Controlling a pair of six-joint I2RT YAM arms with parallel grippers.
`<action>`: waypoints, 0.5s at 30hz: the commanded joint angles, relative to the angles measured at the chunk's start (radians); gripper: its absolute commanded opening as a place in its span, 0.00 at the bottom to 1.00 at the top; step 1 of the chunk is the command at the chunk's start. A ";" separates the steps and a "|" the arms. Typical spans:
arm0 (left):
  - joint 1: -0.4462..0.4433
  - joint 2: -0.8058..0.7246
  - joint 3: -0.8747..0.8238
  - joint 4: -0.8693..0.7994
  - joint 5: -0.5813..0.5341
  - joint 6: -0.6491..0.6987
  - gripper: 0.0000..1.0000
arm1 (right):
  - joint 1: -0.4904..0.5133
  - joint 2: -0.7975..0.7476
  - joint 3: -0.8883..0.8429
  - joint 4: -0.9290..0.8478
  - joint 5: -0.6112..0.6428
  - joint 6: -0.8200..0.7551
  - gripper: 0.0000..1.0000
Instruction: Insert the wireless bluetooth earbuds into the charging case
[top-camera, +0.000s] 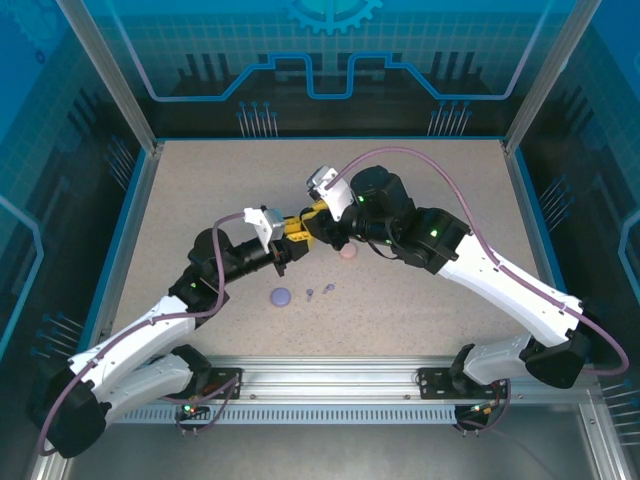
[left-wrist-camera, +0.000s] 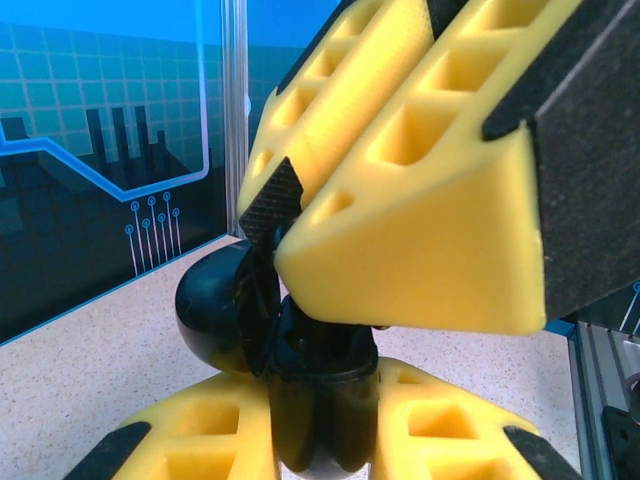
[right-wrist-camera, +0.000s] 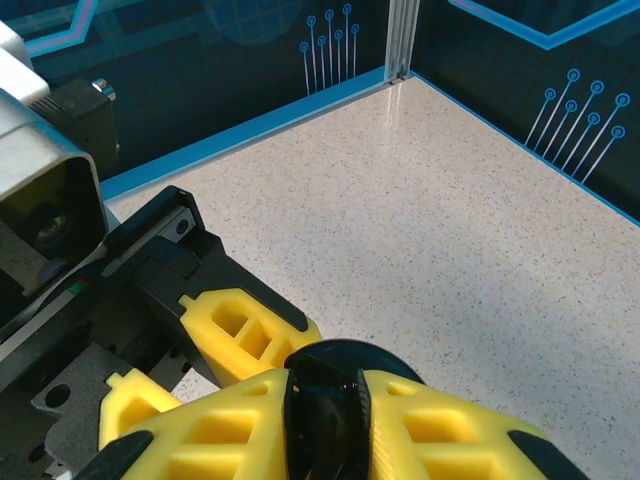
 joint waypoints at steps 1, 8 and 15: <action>-0.009 -0.012 0.006 0.031 0.004 -0.019 0.00 | 0.016 -0.014 0.033 0.018 0.022 -0.013 0.23; -0.010 -0.017 0.011 0.024 0.002 -0.046 0.00 | 0.017 0.000 0.031 0.039 0.041 -0.013 0.23; -0.009 -0.018 0.017 0.002 -0.003 -0.062 0.00 | 0.016 0.010 0.040 0.056 0.038 -0.014 0.23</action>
